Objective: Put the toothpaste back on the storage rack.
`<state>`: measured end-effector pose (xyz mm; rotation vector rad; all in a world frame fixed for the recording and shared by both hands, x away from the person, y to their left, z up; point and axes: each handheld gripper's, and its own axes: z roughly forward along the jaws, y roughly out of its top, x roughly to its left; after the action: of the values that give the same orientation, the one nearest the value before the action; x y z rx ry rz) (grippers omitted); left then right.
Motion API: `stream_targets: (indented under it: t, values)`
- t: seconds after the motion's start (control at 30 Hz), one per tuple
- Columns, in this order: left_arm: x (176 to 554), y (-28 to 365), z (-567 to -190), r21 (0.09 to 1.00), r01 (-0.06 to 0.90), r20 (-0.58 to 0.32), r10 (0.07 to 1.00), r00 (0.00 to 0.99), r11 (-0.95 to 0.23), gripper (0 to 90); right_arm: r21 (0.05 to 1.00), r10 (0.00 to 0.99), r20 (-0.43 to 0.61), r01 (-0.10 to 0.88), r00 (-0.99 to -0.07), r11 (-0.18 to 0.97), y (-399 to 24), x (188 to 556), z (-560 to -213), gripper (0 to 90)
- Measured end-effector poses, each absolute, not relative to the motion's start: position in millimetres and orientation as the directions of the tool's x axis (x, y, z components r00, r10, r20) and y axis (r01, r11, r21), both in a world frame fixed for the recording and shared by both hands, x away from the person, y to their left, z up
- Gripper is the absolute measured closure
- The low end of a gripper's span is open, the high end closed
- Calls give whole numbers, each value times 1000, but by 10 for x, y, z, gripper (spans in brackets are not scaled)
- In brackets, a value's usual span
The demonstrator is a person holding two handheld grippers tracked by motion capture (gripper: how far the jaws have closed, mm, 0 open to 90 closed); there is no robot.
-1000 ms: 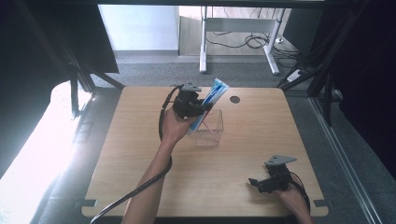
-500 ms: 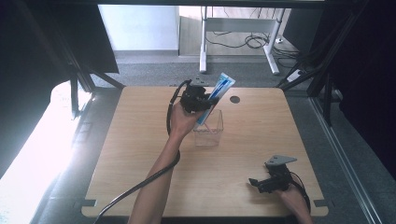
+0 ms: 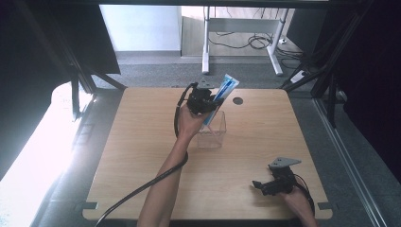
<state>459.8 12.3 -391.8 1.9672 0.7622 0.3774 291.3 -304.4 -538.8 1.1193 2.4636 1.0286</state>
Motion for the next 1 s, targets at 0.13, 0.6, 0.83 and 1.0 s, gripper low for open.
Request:
stream_targets:
  t: [0.13,0.6,0.83,1.0]
  values:
    - [4593,105,-3976,868,349,-37,655,754,-353,731,690,735,62,561,-676,458,-3047,2915,-5387,0]
    - [4540,65,-4184,857,356,-23,661,750,-374,729,688,734,56,559,-676,462,-3048,2914,-5385,0]
    - [4495,58,-4266,854,350,-7,663,749,-386,728,688,735,54,559,-676,463,-3055,2915,-5380,0]
    - [4472,54,-4312,851,346,2,662,750,-395,728,688,736,53,558,-675,463,-3052,2915,-5382,0]
